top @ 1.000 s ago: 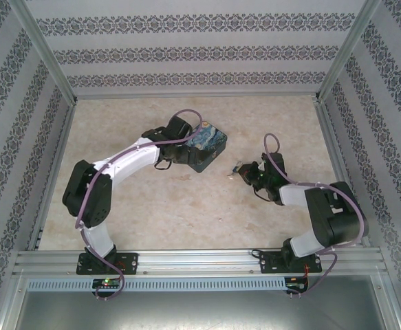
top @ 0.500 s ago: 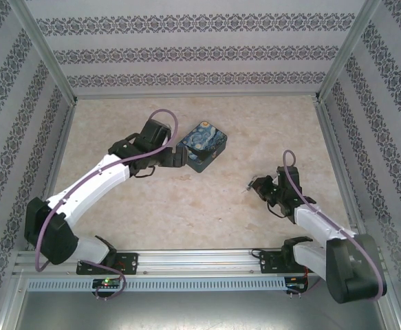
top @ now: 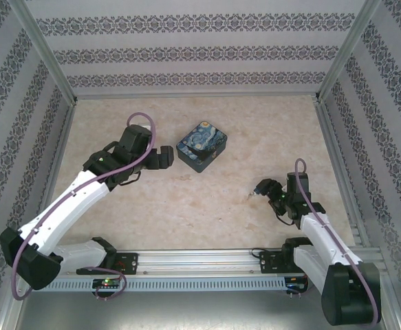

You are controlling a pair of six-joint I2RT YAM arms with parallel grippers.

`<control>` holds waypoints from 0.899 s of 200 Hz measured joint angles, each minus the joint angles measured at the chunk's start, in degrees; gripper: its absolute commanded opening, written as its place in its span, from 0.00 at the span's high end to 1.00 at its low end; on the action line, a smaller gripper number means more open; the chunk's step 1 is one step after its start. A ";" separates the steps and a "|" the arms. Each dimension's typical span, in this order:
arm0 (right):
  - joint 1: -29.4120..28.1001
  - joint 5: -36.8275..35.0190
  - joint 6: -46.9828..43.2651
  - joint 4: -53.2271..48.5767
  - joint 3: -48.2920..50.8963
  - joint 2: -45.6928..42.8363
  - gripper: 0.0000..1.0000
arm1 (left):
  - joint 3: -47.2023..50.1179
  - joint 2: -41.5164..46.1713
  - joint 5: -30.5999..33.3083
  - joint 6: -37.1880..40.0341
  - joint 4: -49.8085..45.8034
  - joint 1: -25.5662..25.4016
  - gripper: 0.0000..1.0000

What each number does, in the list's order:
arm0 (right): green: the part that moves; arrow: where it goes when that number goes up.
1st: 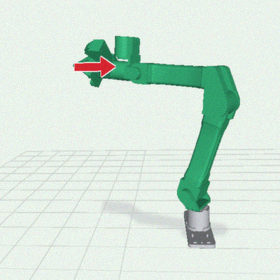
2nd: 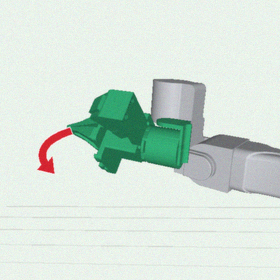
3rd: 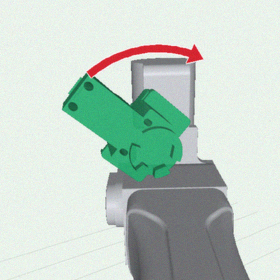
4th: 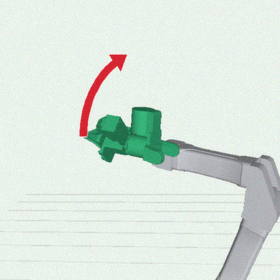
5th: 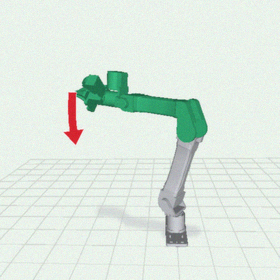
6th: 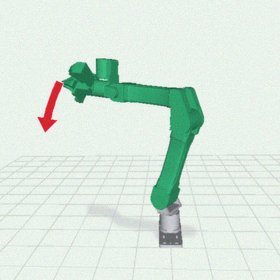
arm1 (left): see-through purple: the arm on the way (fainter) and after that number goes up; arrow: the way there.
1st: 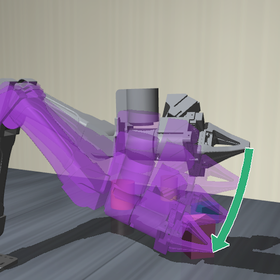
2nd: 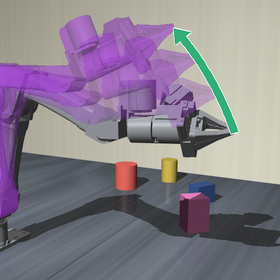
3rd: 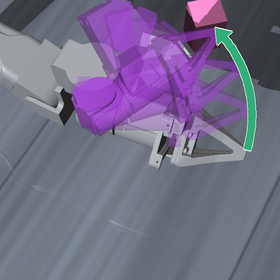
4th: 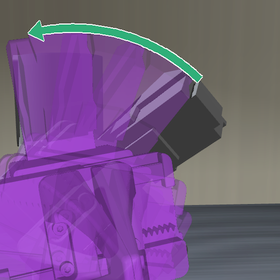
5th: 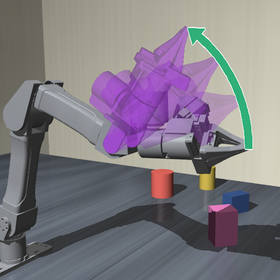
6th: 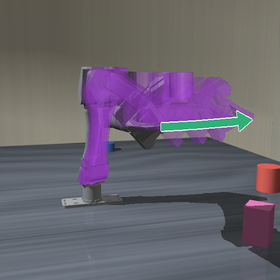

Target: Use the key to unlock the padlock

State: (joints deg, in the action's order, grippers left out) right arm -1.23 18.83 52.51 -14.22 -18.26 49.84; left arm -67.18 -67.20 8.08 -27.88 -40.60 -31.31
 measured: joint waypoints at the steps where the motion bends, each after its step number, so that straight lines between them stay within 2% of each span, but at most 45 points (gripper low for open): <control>1: 0.00 -0.04 0.02 -0.11 -0.11 -0.07 0.17 | 0.00 0.04 0.15 0.00 -0.02 0.00 0.00; 21: 0.00 -0.76 -1.60 -2.95 -4.94 -1.03 0.02 | 0.42 1.01 4.79 0.02 0.13 0.72 0.00; 49: 0.00 -3.15 -5.29 -5.86 -13.77 0.72 0.02 | 5.73 2.86 11.19 1.95 4.87 2.21 0.00; 74: 0.00 -6.93 -9.14 -7.34 -20.20 4.37 0.02 | 13.75 5.01 17.05 6.91 13.57 2.58 0.00; 94: 0.00 -11.78 -11.26 -6.82 -21.94 5.88 0.02 | 19.61 5.46 21.51 12.46 21.66 3.63 0.01; 109: -0.04 -16.57 -12.02 -6.05 -21.90 6.29 0.02 | 22.84 4.72 23.76 15.61 26.93 6.58 0.01; 145: -1.73 -28.89 -16.24 -0.15 -20.11 8.55 0.02 | 29.77 0.79 24.11 20.06 40.72 16.11 0.00; 180: -4.17 -37.55 -24.72 5.77 -19.80 14.88 0.02 | 34.21 -9.38 23.06 24.57 55.52 18.97 0.00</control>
State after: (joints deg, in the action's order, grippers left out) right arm -5.41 -18.72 27.79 -8.45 -38.06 64.73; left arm -32.97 -76.58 31.14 -3.31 14.92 -12.34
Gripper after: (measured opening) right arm 0.982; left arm 0.994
